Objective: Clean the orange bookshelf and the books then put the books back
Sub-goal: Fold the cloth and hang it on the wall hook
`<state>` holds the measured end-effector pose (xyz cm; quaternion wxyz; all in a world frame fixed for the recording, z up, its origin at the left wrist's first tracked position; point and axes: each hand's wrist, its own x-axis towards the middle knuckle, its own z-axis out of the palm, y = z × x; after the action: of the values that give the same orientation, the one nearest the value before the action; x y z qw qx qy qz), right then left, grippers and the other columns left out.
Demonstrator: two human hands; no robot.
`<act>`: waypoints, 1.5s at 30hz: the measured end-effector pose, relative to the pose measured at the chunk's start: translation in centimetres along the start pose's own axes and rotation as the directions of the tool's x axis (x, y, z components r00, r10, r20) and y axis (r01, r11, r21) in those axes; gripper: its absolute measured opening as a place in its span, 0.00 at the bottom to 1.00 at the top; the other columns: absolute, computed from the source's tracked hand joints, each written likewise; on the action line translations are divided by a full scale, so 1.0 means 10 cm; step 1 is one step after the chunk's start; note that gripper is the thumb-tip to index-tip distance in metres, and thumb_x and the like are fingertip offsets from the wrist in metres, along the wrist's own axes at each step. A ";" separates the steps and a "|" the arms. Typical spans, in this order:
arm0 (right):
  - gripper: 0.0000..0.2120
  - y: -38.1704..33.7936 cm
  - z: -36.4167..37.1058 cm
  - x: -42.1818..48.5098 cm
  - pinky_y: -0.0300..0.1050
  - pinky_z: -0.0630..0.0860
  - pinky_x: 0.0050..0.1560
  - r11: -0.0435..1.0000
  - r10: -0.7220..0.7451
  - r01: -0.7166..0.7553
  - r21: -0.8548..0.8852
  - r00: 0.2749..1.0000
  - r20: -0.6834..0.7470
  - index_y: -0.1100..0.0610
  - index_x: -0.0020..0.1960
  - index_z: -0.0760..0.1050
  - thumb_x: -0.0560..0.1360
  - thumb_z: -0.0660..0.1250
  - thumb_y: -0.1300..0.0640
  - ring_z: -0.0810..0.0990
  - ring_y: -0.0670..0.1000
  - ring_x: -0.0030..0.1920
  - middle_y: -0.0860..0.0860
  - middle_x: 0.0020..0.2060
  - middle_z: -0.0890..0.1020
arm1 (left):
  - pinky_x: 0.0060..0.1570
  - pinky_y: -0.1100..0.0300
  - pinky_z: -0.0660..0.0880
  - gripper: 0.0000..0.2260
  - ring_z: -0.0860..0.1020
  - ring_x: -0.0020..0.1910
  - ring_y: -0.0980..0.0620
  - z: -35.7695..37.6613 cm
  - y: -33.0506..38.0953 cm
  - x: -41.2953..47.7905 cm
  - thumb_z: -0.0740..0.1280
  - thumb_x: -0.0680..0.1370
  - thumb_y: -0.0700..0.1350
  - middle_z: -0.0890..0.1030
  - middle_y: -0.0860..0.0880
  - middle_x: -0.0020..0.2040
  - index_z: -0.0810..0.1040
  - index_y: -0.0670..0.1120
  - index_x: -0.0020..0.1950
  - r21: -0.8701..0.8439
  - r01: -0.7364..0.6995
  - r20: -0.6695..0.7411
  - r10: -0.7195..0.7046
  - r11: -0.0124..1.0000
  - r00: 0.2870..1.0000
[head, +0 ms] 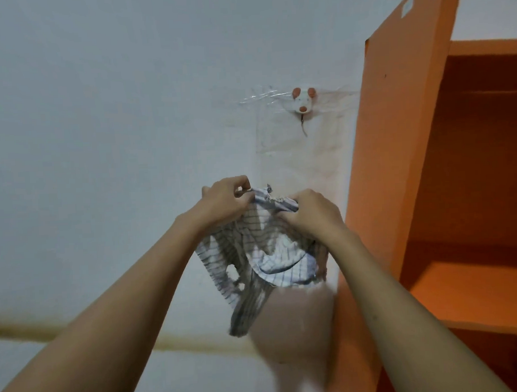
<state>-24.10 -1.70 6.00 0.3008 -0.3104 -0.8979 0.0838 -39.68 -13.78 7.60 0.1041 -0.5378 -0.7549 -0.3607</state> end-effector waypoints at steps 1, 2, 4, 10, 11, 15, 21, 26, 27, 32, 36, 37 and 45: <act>0.16 0.00 0.03 0.02 0.45 0.65 0.32 0.997 0.011 -0.009 0.079 1.000 -0.029 0.52 0.34 0.71 0.73 0.69 0.43 0.75 0.54 0.34 0.47 0.29 0.74 | 0.50 0.53 0.65 0.07 0.72 0.41 0.49 0.02 0.00 0.02 0.61 0.81 0.49 0.74 0.55 0.37 0.73 0.48 0.46 -0.011 -0.019 -0.021 0.019 1.000 1.000; 0.17 0.01 0.05 0.03 0.45 0.64 0.32 0.979 0.025 -0.016 0.203 0.999 -0.042 0.53 0.33 0.69 0.74 0.67 0.45 0.73 0.52 0.32 0.47 0.27 0.73 | 0.44 0.55 0.67 0.07 0.71 0.39 0.48 0.03 0.00 0.04 0.61 0.82 0.48 0.74 0.53 0.37 0.72 0.46 0.47 -0.044 -0.028 -0.037 0.027 0.999 0.999; 0.17 -0.02 0.09 0.06 0.45 0.64 0.34 0.900 0.039 -0.010 0.435 0.998 -0.057 0.53 0.32 0.67 0.76 0.66 0.47 0.70 0.50 0.30 0.46 0.27 0.70 | 0.36 0.58 0.67 0.07 0.71 0.37 0.48 0.05 -0.02 0.09 0.61 0.82 0.47 0.76 0.48 0.38 0.71 0.44 0.48 -0.126 -0.041 -0.093 0.029 0.991 0.995; 0.18 -0.03 0.42 -0.06 0.46 0.76 0.46 0.738 0.036 -0.109 0.666 0.992 0.122 0.56 0.49 0.79 0.80 0.60 0.42 0.82 0.49 0.44 0.50 0.43 0.84 | 0.35 0.60 0.68 0.08 0.72 0.35 0.52 0.07 0.03 0.15 0.61 0.82 0.46 0.77 0.48 0.37 0.71 0.42 0.48 -0.229 -0.097 -0.213 0.047 0.969 0.976; 0.18 -0.05 0.46 -0.09 0.47 0.77 0.48 0.744 -0.003 -0.089 0.663 0.991 0.137 0.54 0.53 0.79 0.80 0.60 0.41 0.83 0.48 0.46 0.49 0.45 0.85 | 0.34 0.63 0.67 0.08 0.71 0.34 0.53 0.08 0.03 0.16 0.60 0.82 0.45 0.76 0.49 0.36 0.70 0.42 0.48 -0.227 -0.104 -0.237 0.049 0.968 0.970; 0.17 -0.14 0.53 -0.28 0.33 0.76 0.45 0.654 -0.121 -0.092 0.751 0.967 0.224 0.50 0.56 0.78 0.74 0.68 0.40 0.82 0.39 0.46 0.41 0.48 0.84 | 0.30 0.68 0.65 0.08 0.68 0.31 0.54 0.03 0.00 0.17 0.59 0.82 0.44 0.73 0.49 0.34 0.70 0.40 0.48 -0.264 -0.113 -0.380 0.004 0.958 0.925; 0.22 0.04 0.72 -0.43 0.38 0.64 0.25 0.769 -0.087 -0.233 0.596 0.885 0.458 0.53 0.28 0.64 0.75 0.71 0.52 0.66 0.47 0.21 0.44 0.19 0.67 | 0.30 0.65 0.63 0.07 0.65 0.33 0.53 -0.10 -0.11 0.24 0.57 0.82 0.42 0.69 0.49 0.35 0.67 0.40 0.47 -0.378 -0.053 -0.566 -0.185 0.924 0.804; 0.08 0.03 0.64 -0.25 0.42 0.72 0.29 0.421 0.148 -0.326 0.847 0.945 0.290 0.59 0.41 0.76 0.76 0.62 0.58 0.78 0.53 0.30 0.54 0.32 0.80 | 0.33 0.59 0.66 0.03 0.70 0.36 0.49 -0.02 -0.31 0.15 0.59 0.80 0.42 0.72 0.49 0.38 0.68 0.42 0.50 -0.382 0.120 -0.476 -0.306 0.916 0.824; 0.08 0.01 0.60 -0.19 0.43 0.76 0.34 0.411 0.137 -0.298 0.861 0.954 0.265 0.60 0.45 0.79 0.77 0.61 0.59 0.81 0.53 0.36 0.55 0.37 0.83 | 0.34 0.58 0.68 0.06 0.72 0.37 0.48 0.03 -0.34 0.12 0.62 0.78 0.42 0.75 0.47 0.40 0.69 0.43 0.53 -0.342 0.156 -0.405 -0.295 0.927 0.865; 0.08 -0.08 0.39 0.07 0.42 0.77 0.47 0.489 0.025 -0.138 0.861 0.989 0.144 0.58 0.51 0.80 0.78 0.62 0.61 0.82 0.48 0.44 0.52 0.43 0.84 | 0.63 0.55 0.70 0.38 0.69 0.68 0.51 0.25 -0.37 -0.07 0.74 0.67 0.55 0.65 0.51 0.73 0.61 0.58 0.73 -0.429 0.123 0.318 0.022 0.895 0.948; 0.07 -0.16 0.17 0.19 0.38 0.77 0.47 0.581 -0.085 -0.072 0.811 0.985 0.148 0.55 0.54 0.80 0.79 0.64 0.56 0.83 0.45 0.46 0.48 0.44 0.84 | 0.54 0.73 0.72 0.35 0.74 0.63 0.64 0.41 -0.23 -0.10 0.79 0.68 0.44 0.77 0.58 0.64 0.67 0.54 0.71 -0.534 0.088 0.460 0.201 0.841 0.865; 0.07 -0.16 0.11 0.20 0.36 0.76 0.46 0.609 -0.091 -0.066 0.790 0.984 0.152 0.54 0.53 0.80 0.79 0.65 0.55 0.82 0.44 0.46 0.47 0.44 0.84 | 0.50 0.71 0.74 0.23 0.79 0.56 0.63 0.45 -0.21 -0.08 0.77 0.71 0.41 0.82 0.57 0.56 0.75 0.51 0.63 -0.535 0.074 0.437 0.201 0.842 0.877; 0.29 0.11 -0.10 0.21 0.43 0.79 0.55 0.923 -0.074 -0.043 0.384 0.956 0.285 0.44 0.59 0.79 0.63 0.73 0.31 0.82 0.42 0.50 0.42 0.50 0.84 | 0.33 0.58 0.65 0.10 0.70 0.36 0.50 0.35 -0.21 0.22 0.56 0.77 0.37 0.74 0.49 0.35 0.71 0.44 0.37 -0.425 0.072 -0.093 -0.122 0.903 0.988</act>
<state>-24.27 0.38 7.41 0.2199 -0.2219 -0.9008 0.3014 -41.64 -10.18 5.33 0.0121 -0.4871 -0.6781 -0.5502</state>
